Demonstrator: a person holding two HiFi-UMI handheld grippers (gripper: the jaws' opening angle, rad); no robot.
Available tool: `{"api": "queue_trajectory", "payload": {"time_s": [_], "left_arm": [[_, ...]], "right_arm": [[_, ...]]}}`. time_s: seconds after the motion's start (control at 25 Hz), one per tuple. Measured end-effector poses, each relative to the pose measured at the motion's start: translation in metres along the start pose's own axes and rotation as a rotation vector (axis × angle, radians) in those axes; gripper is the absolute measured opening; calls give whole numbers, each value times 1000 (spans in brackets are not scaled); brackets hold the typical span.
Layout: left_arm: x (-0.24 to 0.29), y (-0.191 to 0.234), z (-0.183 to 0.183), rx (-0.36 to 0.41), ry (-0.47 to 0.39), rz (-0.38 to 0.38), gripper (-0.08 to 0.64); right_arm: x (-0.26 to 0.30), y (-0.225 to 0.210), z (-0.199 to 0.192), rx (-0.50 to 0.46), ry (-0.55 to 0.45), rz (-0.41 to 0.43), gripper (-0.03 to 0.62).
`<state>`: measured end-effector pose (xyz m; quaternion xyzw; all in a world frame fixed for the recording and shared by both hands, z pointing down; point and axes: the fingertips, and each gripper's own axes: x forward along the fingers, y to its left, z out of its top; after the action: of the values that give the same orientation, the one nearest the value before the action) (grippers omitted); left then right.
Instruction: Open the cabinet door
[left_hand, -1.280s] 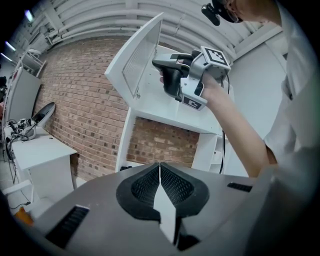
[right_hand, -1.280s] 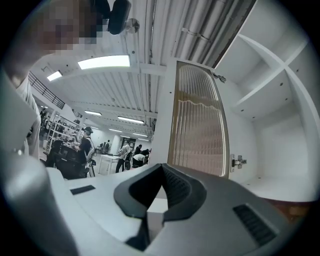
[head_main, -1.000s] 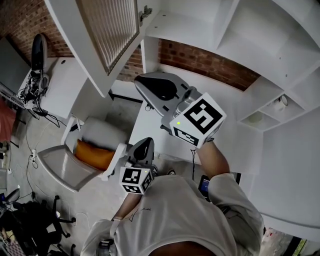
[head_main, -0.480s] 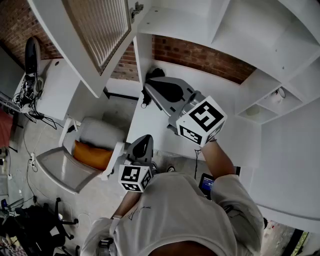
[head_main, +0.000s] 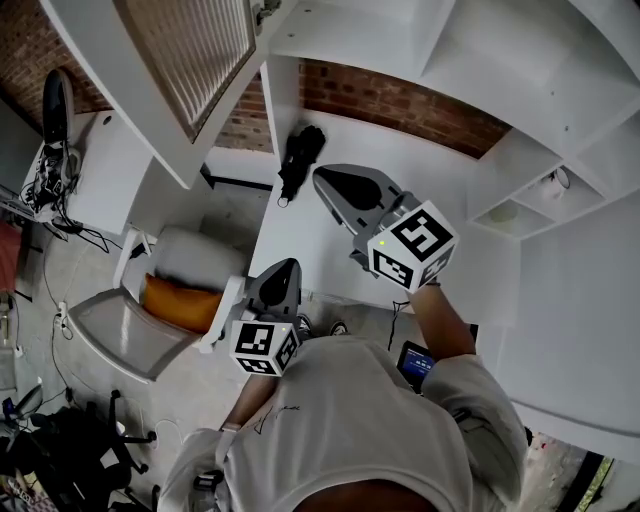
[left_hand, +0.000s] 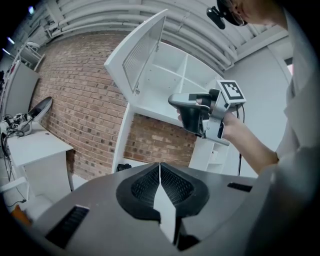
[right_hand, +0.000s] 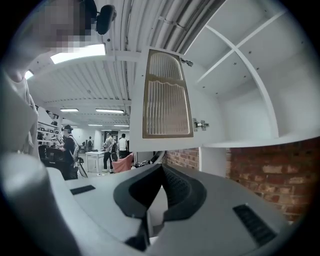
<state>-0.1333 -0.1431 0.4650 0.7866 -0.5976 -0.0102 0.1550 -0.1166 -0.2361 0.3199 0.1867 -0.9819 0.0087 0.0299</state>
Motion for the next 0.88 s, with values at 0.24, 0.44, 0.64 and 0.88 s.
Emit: {"api": "queue_trajectory", "payload": {"time_s": [0.24, 0.44, 0.64, 0.88], "left_arm": [[-1, 3, 1, 12, 0, 6, 17], [1, 6, 2, 13, -1, 18, 17], [1, 7, 3, 17, -5, 23, 17], [1, 8, 3, 18, -2, 27, 17]], "right_arm": [[-14, -6, -21, 38, 37, -32, 26], [-28, -11, -48, 95, 81, -57, 25], [-43, -13, -71, 141, 114, -88, 25], [-68, -17, -98, 193, 162, -136, 25]]}}
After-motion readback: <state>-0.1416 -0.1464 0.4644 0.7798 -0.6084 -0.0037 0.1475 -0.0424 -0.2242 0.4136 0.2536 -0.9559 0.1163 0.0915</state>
